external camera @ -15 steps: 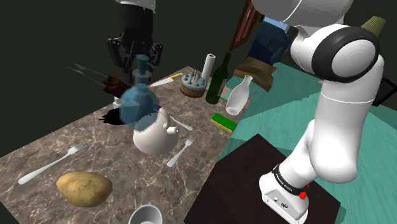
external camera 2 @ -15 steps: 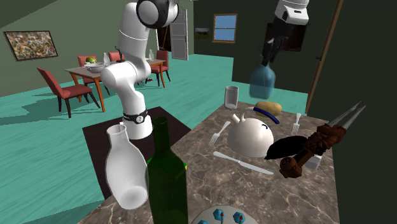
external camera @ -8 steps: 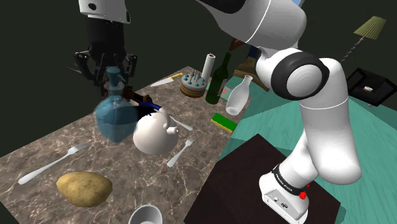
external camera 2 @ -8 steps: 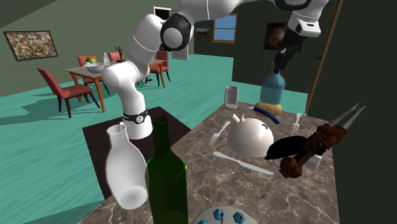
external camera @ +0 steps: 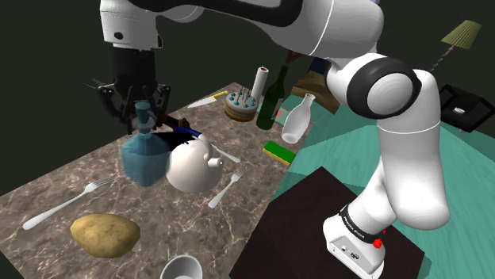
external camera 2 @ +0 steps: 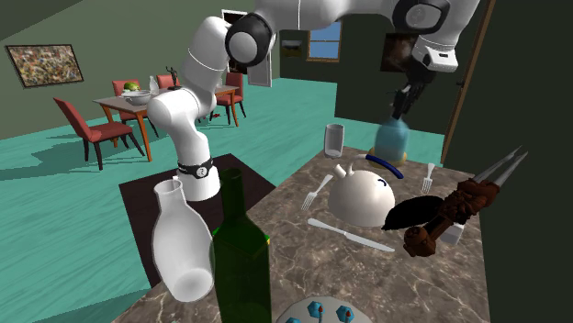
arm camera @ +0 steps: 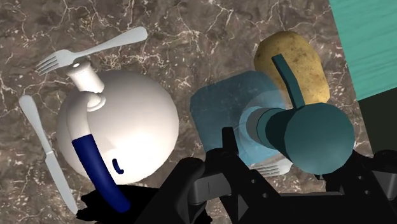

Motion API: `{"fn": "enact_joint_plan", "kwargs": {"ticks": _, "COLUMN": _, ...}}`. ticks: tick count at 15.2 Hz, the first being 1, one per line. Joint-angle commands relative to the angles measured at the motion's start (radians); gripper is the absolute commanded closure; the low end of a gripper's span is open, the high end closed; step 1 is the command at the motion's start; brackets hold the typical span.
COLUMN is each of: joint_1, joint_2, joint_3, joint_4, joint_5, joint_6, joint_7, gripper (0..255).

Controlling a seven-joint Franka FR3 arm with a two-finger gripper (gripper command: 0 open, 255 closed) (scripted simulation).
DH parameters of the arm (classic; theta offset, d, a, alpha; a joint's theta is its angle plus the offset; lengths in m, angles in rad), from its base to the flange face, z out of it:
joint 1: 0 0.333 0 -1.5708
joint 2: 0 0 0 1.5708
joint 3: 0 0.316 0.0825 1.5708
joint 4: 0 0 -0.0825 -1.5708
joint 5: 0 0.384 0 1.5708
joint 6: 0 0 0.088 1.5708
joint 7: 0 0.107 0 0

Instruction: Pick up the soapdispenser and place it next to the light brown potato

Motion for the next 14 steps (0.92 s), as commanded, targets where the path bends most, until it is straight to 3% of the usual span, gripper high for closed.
{"fn": "enact_joint_plan", "kwargs": {"ticks": 1, "joint_1": -0.005, "joint_2": -0.012, "joint_3": 0.000, "joint_4": -0.048, "joint_5": 0.003, "joint_6": 0.035, "joint_7": -0.006, "gripper": 255}}
{"fn": "enact_joint_plan", "kwargs": {"ticks": 14, "joint_1": -0.019, "joint_2": -0.020, "joint_3": -0.005, "joint_4": -0.235, "joint_5": 0.006, "joint_6": 0.210, "joint_7": -0.043, "gripper": 255}}
